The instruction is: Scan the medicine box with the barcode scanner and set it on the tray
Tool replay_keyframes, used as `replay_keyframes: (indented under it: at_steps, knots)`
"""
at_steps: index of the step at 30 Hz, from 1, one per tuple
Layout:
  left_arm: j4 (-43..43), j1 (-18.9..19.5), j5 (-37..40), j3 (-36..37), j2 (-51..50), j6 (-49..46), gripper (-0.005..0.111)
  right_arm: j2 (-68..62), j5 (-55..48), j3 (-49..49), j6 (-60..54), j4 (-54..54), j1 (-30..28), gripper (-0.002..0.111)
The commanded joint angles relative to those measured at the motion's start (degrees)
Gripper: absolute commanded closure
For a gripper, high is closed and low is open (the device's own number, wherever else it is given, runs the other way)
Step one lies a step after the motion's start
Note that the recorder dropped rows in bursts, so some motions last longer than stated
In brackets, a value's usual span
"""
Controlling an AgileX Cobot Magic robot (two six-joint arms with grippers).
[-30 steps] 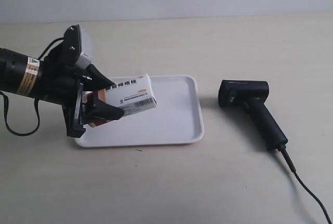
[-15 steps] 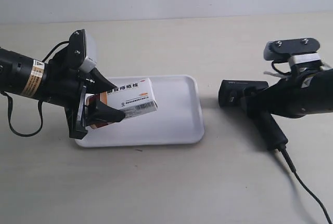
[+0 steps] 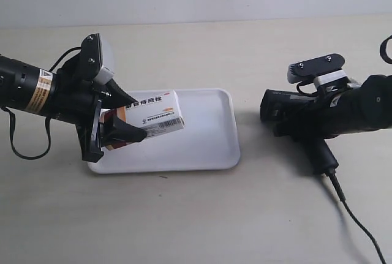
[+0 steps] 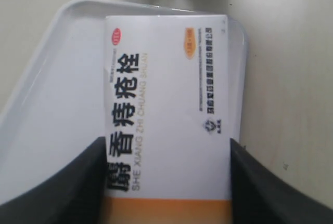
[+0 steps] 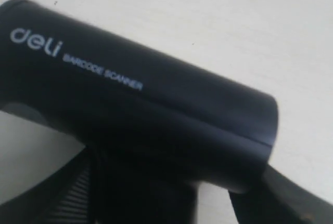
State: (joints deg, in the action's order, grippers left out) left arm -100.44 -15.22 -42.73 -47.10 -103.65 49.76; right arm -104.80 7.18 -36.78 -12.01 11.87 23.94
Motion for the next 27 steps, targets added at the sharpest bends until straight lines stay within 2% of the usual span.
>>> replay_keyframes:
  at_steps: [1, 3, 8, 15, 19, 27]
  knots:
    - [0.5, -0.2, 0.5, -0.3, 0.0, 0.0, 0.107, 5.1, -3.4, -0.3, -2.0, -0.5, 0.0, 0.094]
    - [0.5, -0.2, 0.5, -0.3, 0.0, 0.0, 0.107, 8.7, -7.2, -0.3, -2.7, -0.5, 0.0, 0.106]
    - [0.5, -0.2, 0.5, -0.3, 0.0, 0.0, 0.107, 17.6, -15.4, -0.2, -7.7, -4.1, 0.0, 0.108]
    - [0.5, -0.2, -0.1, -0.3, 0.0, 0.0, 0.107, 18.7, -14.0, -0.2, -7.9, -13.0, 0.0, 0.108]
    - [0.5, -0.2, -0.4, -0.3, 0.0, 0.0, 0.107, 18.7, -9.5, -0.3, -7.9, -17.0, 0.0, 0.108]
    - [0.5, -0.2, -1.6, -0.3, 0.0, -0.3, 0.107, 18.7, -3.8, -0.3, -11.5, -17.0, -1.6, 0.108]
